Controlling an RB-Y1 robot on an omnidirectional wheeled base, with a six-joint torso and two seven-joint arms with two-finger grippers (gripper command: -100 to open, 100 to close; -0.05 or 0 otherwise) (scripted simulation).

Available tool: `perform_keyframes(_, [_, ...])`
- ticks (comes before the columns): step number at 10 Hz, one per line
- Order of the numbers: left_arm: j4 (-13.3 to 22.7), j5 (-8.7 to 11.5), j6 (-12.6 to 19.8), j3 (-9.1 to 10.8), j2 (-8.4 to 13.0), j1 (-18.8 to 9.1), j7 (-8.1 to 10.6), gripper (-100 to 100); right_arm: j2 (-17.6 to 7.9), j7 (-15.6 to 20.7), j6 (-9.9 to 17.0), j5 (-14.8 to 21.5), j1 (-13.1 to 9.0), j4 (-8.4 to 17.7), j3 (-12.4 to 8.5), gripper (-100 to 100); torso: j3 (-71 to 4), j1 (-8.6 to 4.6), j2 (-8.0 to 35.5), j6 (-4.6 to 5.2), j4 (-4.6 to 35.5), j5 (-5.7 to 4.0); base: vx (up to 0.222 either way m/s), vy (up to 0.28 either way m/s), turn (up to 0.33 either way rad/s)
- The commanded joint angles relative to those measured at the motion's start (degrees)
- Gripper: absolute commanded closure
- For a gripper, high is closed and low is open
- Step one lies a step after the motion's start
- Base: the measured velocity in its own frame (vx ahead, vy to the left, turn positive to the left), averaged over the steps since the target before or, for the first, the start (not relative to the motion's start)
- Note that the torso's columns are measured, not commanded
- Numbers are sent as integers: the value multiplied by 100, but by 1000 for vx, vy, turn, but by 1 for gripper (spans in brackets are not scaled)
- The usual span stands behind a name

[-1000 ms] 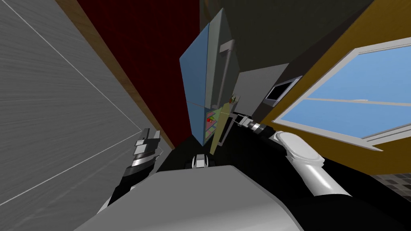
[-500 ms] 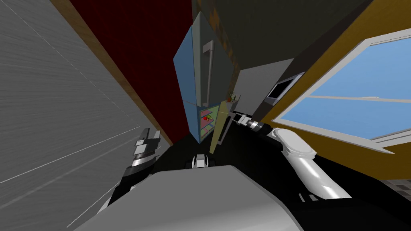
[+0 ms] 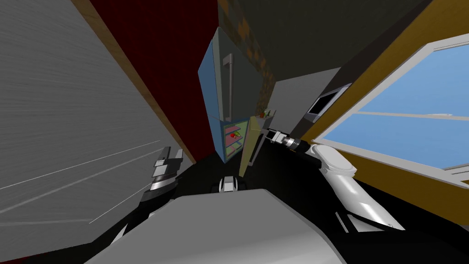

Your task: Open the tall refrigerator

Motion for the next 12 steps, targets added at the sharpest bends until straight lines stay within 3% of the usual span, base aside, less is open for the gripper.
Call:
perform_keyframes(1, [0,0,0,0,0,0,0,0,-57,188,-256,-161,-142,323,23,100,-8,-1,-7,-14,-3,6,-38,-147,61])
perform_keyframes(2, [0,0,0,0,0,0,0,0,-112,346,-489,-302,-271,548,52,100,-9,-6,-8,-12,-5,4,-58,-195,116])
perform_keyframes(3, [0,0,0,0,0,-1,0,0,-112,346,-489,-302,-271,585,52,100,-10,-32,-6,-18,-1,1,-49,-177,82])
perform_keyframes(6, [0,0,0,0,0,0,0,0,-221,660,-954,-584,-528,1079,112,100,-5,-16,-6,-6,-4,-3,-44,-174,79])
perform_keyframes(7, [0,0,0,0,1,0,0,0,-221,660,-954,-584,-528,1110,112,100,-7,-33,-3,-13,0,-2,-29,-166,81])
perform_keyframes(8, [0,0,0,0,0,0,0,0,-275,818,-1187,-726,-656,1338,141,100,-8,-17,-8,-11,-3,-2,-47,-185,102])
perform_keyframes(11, [0,0,0,0,0,0,0,0,-330,975,-1420,-867,-784,1635,171,100,1,-15,8,-11,5,4,-50,-162,82])
perform_keyframes(12, [0,0,0,0,0,0,0,0,-384,1132,-1653,-1008,-913,1858,201,100,7,-7,14,-4,4,1,-61,-184,98])
